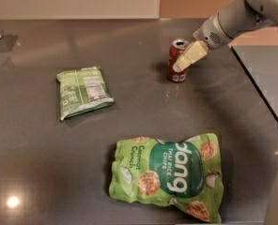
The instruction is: Knock coke can over
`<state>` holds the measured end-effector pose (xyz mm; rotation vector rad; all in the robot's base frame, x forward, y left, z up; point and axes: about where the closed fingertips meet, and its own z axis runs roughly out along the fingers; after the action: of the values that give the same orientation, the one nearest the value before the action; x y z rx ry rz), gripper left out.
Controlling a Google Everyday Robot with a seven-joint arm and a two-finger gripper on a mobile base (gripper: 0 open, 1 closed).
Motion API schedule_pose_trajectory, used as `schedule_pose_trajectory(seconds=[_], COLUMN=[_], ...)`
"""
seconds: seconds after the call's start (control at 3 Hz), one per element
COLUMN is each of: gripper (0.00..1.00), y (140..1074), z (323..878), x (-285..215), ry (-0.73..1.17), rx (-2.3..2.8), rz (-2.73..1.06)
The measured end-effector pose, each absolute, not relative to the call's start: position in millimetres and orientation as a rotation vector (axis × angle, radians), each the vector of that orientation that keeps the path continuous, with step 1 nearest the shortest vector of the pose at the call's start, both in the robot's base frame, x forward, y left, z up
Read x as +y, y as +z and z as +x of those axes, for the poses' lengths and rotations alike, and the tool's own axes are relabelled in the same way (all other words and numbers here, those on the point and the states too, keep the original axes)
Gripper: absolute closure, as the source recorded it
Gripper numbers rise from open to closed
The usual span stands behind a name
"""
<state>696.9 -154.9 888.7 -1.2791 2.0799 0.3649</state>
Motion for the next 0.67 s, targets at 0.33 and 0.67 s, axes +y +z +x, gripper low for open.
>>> schedule_pose_trajectory(seconds=[0.33,0.67], gripper=[0.17,0.41], y=[891.9,893.0], z=[688.2,678.2], x=[-143.0,-139.9], ry=[0.436,0.478], rx=[2.054,2.044], rz=[-1.282,-1.274])
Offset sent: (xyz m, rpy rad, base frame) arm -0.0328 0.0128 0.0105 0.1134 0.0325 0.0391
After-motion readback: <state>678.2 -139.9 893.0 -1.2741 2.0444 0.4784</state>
